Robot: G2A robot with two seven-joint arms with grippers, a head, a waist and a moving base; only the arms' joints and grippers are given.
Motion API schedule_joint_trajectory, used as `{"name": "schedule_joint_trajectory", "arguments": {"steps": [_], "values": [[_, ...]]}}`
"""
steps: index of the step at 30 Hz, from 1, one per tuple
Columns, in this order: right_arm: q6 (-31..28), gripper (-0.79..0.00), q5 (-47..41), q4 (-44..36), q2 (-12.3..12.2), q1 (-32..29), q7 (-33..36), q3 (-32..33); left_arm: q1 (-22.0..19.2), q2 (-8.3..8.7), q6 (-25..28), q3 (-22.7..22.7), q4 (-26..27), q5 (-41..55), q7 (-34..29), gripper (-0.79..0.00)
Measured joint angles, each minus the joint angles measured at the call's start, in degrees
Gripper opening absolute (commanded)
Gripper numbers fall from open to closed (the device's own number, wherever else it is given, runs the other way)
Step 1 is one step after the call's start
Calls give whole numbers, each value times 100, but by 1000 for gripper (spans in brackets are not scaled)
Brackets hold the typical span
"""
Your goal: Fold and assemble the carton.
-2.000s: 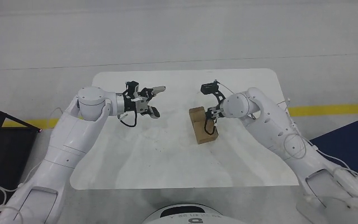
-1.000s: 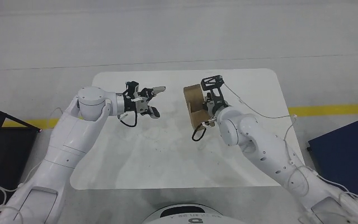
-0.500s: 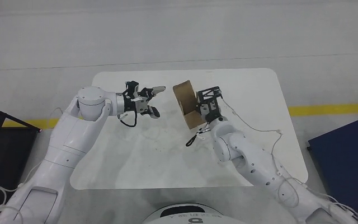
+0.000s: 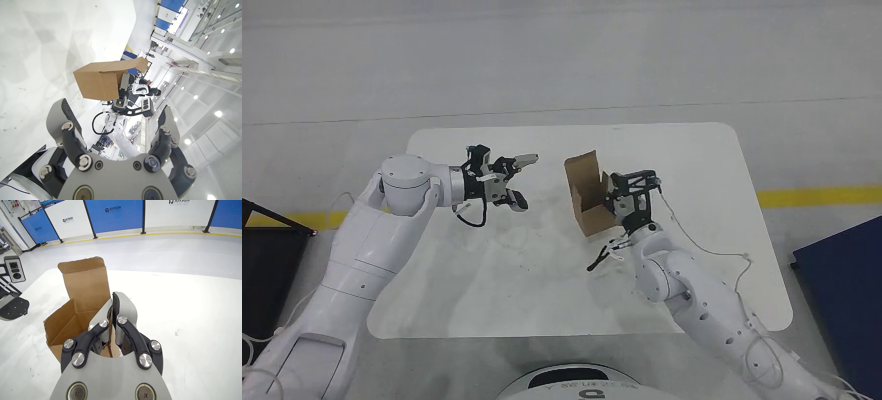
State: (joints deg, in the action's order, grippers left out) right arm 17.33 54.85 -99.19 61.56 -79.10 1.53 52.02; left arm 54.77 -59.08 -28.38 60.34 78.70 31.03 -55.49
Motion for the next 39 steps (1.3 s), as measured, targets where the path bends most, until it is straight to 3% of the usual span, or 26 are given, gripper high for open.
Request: {"name": "schedule_joint_trajectory", "arguments": {"steps": [11,15,21,23,26,36,39], "values": [[-308,-785,338,2,48,-7,503,81,14,-1,39,-30,43,-44,35,0],[-601,-785,252,-86,67,-25,693,117,-101,-27,356,-452,275,-855,-7,0],[-724,-785,270,-239,77,-156,759,240,-545,-189,605,-940,-16,-1072,-130,0],[-772,-785,280,-282,79,-197,796,271,-668,-239,718,-1110,-95,-1188,-205,-209],[-871,-785,295,-346,82,-258,872,312,-880,-313,887,-1426,-208,-1577,-321,-403],[-1103,-785,416,-535,103,-435,922,434,-1376,-492,1011,-2098,-483,-2833,-246,-496],[-1148,-785,394,-550,113,-476,896,486,-1439,-529,1101,-2209,-542,-3084,-246,-650]]}}
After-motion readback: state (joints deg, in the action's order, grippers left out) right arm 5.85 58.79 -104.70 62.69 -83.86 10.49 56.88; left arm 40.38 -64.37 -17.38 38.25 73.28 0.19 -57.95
